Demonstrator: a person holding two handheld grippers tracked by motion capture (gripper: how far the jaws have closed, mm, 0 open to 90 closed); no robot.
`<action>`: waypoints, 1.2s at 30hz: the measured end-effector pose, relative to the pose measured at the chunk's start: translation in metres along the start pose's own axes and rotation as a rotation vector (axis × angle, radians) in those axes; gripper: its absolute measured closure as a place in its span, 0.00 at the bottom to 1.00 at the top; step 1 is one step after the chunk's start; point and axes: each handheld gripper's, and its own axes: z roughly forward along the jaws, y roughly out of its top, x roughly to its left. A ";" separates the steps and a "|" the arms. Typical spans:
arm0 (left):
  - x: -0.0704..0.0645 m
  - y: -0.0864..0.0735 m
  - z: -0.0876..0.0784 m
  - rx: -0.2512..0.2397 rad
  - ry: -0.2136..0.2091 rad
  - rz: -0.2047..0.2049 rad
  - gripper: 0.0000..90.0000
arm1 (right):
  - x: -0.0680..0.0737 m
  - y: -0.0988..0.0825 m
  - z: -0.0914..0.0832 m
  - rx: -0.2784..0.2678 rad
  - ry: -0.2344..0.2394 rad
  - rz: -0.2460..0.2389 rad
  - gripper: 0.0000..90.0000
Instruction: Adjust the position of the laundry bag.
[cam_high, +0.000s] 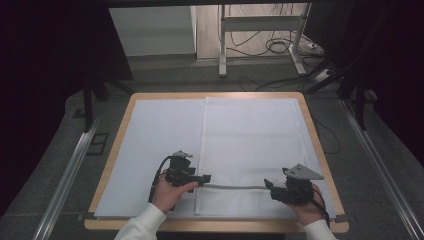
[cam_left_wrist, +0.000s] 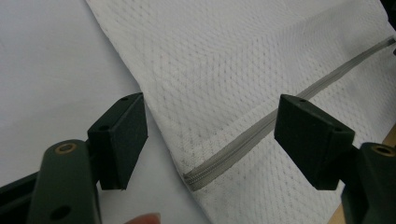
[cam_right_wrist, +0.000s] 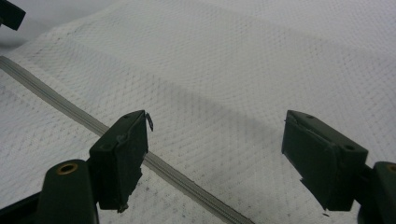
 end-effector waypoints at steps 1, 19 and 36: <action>0.001 0.000 0.001 0.004 -0.004 -0.007 0.29 | 0.000 0.000 0.000 -0.002 -0.001 -0.001 0.25; 0.006 -0.003 0.012 0.024 -0.021 -0.031 0.43 | -0.003 0.001 -0.004 -0.020 -0.014 0.004 0.25; 0.002 -0.005 0.020 0.016 0.070 0.037 0.78 | -0.006 0.003 -0.006 -0.032 -0.027 0.010 0.25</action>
